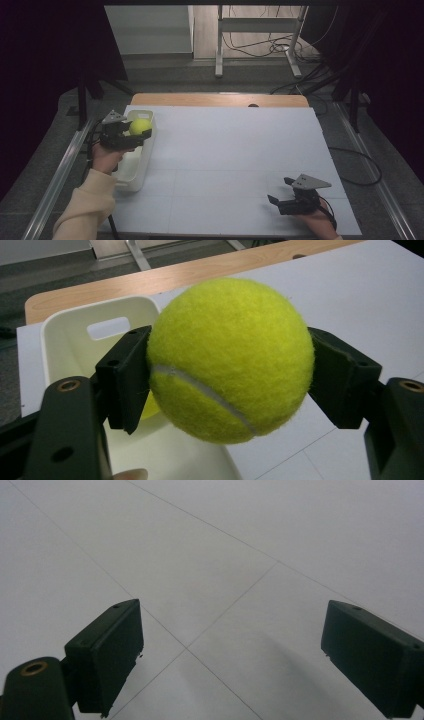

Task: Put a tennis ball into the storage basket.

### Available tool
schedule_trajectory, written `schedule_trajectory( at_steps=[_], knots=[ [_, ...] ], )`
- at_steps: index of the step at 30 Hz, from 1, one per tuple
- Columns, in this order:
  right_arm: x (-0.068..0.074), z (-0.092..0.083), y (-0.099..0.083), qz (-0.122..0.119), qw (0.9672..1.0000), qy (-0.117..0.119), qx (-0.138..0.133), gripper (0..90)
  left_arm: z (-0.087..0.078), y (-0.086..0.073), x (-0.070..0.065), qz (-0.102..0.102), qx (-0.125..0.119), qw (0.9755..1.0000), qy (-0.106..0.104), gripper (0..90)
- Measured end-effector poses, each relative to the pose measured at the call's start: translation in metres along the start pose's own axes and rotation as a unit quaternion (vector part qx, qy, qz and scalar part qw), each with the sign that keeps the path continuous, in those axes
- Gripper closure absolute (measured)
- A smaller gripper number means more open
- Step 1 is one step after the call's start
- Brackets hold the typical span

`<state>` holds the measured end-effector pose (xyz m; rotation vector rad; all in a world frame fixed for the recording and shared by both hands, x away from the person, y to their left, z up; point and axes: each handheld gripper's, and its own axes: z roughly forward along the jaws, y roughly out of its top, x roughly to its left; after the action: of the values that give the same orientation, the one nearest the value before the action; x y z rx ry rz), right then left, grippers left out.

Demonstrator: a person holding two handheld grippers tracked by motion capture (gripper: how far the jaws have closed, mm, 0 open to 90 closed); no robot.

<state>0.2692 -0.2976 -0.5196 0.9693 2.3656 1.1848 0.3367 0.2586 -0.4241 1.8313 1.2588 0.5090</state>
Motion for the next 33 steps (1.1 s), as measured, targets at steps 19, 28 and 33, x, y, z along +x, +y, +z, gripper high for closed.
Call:
schedule_trajectory(
  at_steps=[19, 28, 33],
  knots=[
    [0.0, 0.001, 0.0, 0.001, 1.0, -0.001, 0.0, 10.4, 0.004, -0.006, 0.013, -0.011, 0.016, 0.9997, 0.011, 26.4],
    [0.0, 0.001, 0.0, 0.001, 1.0, -0.002, 0.005, 10.6, 0.008, -0.01, 0.015, -0.008, 0.033, 0.9993, 0.015, 26.4],
    [0.0, 0.002, -0.001, 0.001, 1.0, -0.004, 0.007, 10.6, 0.009, -0.01, 0.014, -0.005, 0.039, 0.9991, 0.018, 26.4]
  ],
)
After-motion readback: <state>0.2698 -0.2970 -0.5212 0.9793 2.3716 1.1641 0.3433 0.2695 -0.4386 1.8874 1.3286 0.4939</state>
